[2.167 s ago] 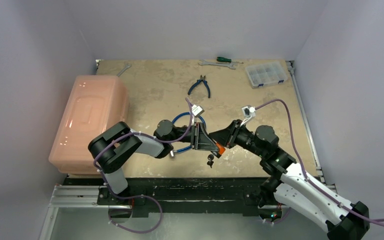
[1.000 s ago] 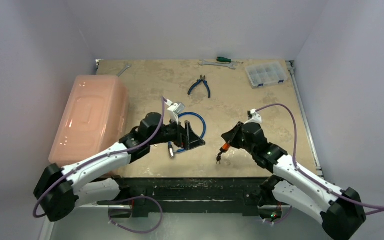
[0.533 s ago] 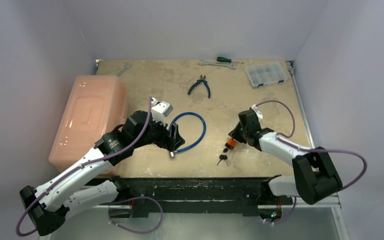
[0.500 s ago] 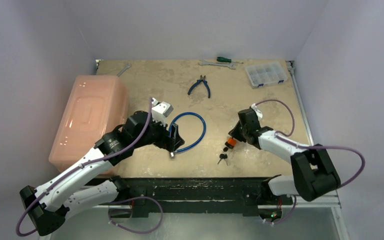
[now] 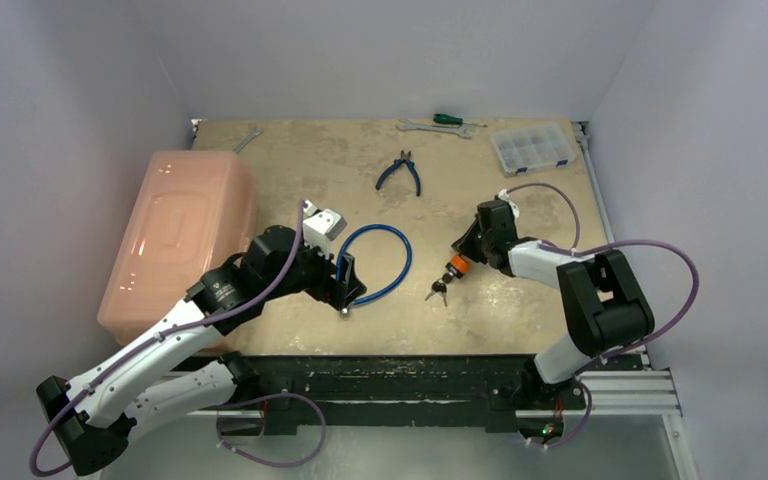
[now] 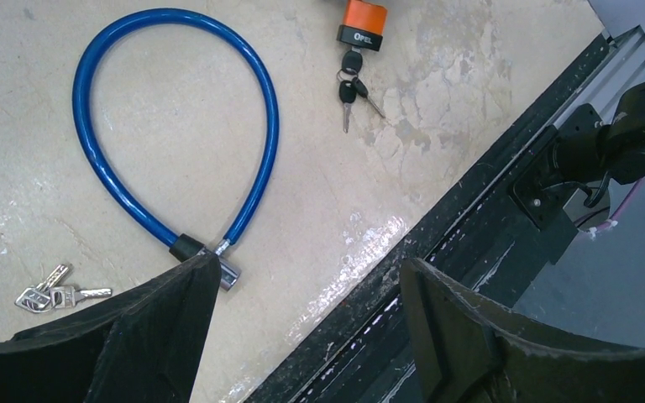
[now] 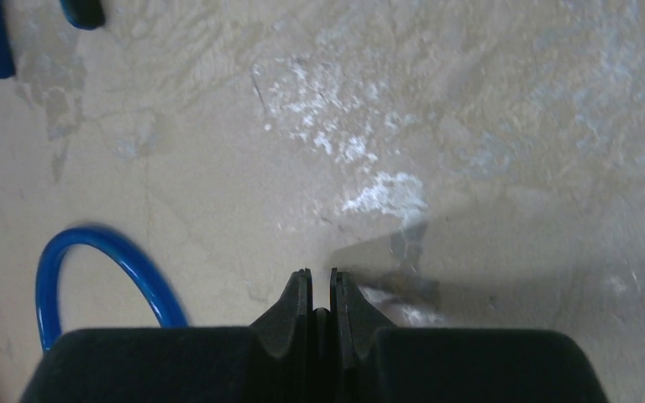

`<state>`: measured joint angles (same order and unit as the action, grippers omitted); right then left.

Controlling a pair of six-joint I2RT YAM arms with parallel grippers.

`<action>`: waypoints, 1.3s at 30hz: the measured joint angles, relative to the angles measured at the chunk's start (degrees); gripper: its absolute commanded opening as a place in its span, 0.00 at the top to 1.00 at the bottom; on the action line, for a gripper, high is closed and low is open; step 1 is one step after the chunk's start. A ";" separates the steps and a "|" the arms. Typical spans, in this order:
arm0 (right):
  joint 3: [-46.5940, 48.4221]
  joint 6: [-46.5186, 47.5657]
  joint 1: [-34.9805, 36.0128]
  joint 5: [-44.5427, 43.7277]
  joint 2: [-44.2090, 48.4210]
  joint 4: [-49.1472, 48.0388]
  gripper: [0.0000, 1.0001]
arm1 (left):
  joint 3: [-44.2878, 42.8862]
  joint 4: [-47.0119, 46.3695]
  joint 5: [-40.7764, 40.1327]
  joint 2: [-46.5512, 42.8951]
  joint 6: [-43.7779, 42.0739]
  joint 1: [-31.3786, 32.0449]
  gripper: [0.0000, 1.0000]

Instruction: Unlock with the key

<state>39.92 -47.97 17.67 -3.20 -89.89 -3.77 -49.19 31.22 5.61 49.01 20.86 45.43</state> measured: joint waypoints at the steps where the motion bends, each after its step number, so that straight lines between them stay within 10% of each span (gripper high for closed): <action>1: 0.00 0.52 -0.24 0.48 -0.48 -1.40 0.92 | 0.11 -0.02 0.07 -0.07 -0.11 0.00 0.17; 7: 0.07 2.86 -1.53 3.13 -2.86 -7.26 0.36 | 0.31 -0.07 0.13 -0.09 -0.52 -0.02 0.18; 12: 0.39 5.27 -2.23 4.33 -2.71 -10.64 0.15 | 0.33 -0.11 0.15 -0.09 -0.52 -0.04 0.18; 24: 3.32 10.62 -3.37 0.72 0.81 -1.66 0.11 | 0.35 -0.20 0.15 -0.09 -0.55 -0.04 0.18; 39: 2.99 7.21 6.03 -6.29 14.45 15.23 0.31 | 0.35 -0.20 0.15 -0.13 -0.52 -0.04 0.18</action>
<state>42.92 -40.75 23.70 -9.50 -75.44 11.46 -48.84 31.03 5.76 48.88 20.34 45.39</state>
